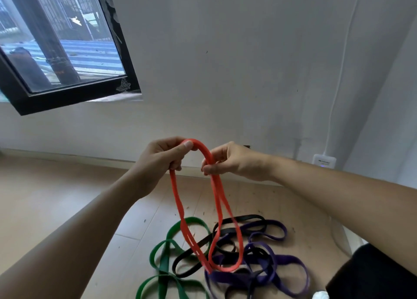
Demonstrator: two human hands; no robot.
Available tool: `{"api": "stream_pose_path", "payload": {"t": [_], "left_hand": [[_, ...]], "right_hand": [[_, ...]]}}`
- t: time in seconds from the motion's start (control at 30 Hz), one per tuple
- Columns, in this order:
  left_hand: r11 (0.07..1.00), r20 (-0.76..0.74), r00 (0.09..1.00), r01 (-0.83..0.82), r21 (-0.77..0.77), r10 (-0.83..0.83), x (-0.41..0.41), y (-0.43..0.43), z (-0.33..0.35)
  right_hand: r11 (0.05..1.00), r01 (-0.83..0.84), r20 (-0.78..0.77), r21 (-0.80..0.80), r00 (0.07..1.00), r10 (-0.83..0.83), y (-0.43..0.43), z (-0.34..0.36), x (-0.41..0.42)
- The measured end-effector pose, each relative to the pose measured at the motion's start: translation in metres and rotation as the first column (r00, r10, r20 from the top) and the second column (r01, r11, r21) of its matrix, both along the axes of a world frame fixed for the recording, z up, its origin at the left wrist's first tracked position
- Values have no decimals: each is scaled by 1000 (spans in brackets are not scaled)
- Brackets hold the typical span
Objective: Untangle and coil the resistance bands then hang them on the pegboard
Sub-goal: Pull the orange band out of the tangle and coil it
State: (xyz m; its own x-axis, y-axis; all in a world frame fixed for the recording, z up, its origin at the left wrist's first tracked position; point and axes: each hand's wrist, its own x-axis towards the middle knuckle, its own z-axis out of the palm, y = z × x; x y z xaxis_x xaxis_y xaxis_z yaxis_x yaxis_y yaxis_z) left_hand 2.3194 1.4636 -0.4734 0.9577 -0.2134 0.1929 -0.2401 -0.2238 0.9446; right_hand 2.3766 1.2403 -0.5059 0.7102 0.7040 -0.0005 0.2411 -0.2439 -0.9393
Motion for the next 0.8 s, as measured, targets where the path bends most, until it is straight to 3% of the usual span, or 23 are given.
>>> {"api": "stream_pose_path", "payload": {"t": [0.4, 0.6, 0.8], "left_hand": [[953, -18, 975, -219, -211, 220, 2, 20, -3], [969, -141, 972, -206, -137, 187, 4, 43, -16], [999, -161, 985, -52, 17, 54, 3, 51, -22]], "right_hand": [[972, 21, 27, -232, 1000, -15, -31, -16, 20], [987, 105, -28, -121, 994, -109, -41, -11, 22], [990, 136, -81, -26, 987, -138, -45, -2, 18]]}}
